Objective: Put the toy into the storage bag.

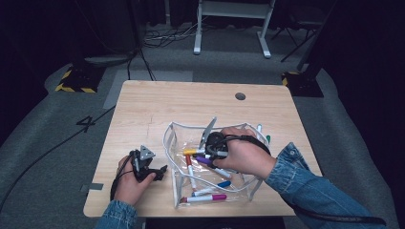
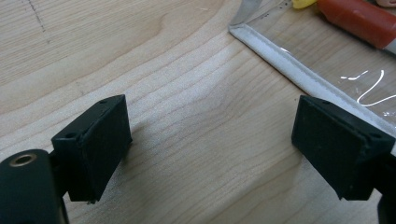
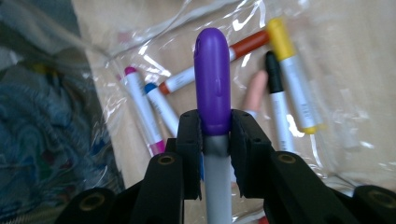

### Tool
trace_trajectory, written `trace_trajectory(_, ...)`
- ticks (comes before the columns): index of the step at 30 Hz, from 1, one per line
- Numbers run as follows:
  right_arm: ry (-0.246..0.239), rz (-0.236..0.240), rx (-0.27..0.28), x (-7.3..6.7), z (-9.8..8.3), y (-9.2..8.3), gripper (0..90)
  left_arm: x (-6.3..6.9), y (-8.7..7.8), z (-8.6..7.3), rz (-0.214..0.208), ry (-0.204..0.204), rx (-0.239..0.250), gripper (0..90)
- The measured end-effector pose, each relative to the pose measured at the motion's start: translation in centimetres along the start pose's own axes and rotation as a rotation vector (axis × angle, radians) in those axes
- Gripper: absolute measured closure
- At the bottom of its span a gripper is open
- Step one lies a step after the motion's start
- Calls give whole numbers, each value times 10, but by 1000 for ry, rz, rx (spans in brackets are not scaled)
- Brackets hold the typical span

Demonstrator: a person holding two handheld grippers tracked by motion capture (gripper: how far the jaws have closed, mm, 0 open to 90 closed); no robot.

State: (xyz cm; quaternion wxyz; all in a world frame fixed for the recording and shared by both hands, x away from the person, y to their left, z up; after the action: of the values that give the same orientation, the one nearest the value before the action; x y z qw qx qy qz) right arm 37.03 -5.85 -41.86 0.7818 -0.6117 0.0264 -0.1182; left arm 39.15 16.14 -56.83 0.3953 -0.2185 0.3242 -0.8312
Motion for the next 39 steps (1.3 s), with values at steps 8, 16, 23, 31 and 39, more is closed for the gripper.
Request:
trace_trajectory(8,-32,34,85,-8,6,3,551,0,0,0,-1,-2,1,121)
trace_trajectory(16,103,-25,255,17,2,-45,540,0,0,0,-1,-2,1,120)
trace_trajectory(23,214,-96,359,49,-28,-82,524,0,0,0,-1,-2,1,120)
trace_trajectory(31,364,-172,407,87,-73,-105,523,0,0,0,-5,-1,-4,120)
trace_trajectory(39,537,-237,403,129,-125,-103,525,0,0,0,-5,-1,-4,120)
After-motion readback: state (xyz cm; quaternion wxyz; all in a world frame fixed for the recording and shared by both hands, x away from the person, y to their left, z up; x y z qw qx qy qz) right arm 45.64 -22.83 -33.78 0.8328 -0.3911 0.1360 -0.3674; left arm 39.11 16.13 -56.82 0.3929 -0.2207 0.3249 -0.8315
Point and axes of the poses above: each handheld gripper's, and its own axes: y roughly forward along the jaws, z roughly out of its top, x roughly to its right, the point moved 7 cm from there along y, roughly forward along the jaws, and after that the axes turned 6 degrees about -z, right-handed, at the moved point
